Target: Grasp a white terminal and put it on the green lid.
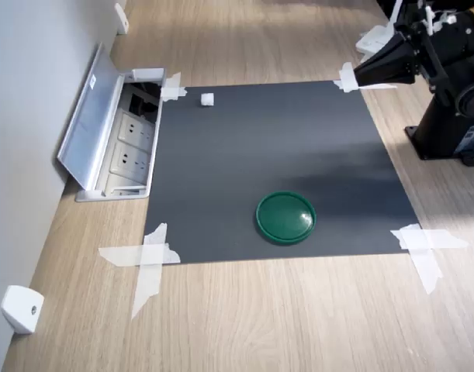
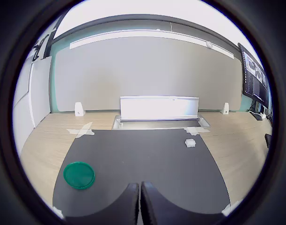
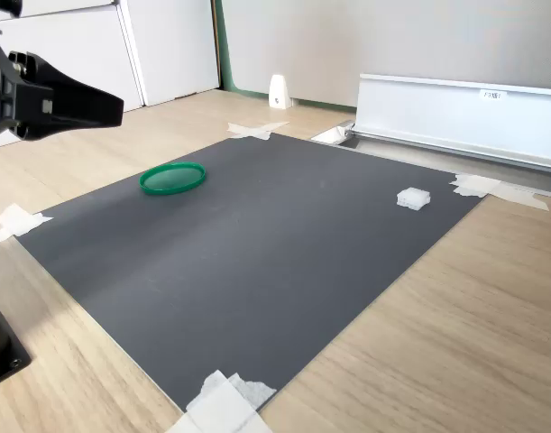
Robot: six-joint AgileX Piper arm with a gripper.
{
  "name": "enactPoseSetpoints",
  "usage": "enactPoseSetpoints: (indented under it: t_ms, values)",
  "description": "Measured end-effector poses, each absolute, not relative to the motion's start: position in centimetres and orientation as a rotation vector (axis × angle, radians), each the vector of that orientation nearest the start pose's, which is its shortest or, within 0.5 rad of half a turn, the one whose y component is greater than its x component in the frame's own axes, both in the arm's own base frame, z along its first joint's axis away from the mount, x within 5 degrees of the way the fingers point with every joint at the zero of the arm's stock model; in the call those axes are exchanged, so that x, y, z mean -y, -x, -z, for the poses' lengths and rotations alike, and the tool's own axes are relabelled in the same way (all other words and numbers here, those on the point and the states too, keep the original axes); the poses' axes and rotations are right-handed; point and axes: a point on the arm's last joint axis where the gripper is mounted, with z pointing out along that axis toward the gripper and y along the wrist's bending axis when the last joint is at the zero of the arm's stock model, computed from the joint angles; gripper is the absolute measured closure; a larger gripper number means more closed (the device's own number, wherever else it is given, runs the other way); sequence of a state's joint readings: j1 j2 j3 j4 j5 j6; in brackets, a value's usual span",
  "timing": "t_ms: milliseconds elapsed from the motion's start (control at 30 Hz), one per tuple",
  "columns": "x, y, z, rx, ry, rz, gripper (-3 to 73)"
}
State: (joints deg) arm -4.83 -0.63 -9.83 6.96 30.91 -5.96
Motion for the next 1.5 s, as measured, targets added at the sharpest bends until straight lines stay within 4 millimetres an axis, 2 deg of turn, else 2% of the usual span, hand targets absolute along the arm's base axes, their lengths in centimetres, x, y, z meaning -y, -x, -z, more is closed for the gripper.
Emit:
enactPoseSetpoints:
  t_ms: [767,967,1200,1500]
  values:
    - [-0.2,-4.0,-22.3,-1.848,-0.031,0.002,70.4]
    - [-0.2,-4.0,-25.5,-1.824,-0.021,0.020,70.4]
    - [0.5,-6.8,-29.5,-1.935,0.013,0.107,70.4]
    - [1.0,-12.8,-32.8,-2.191,0.021,0.097,70.4]
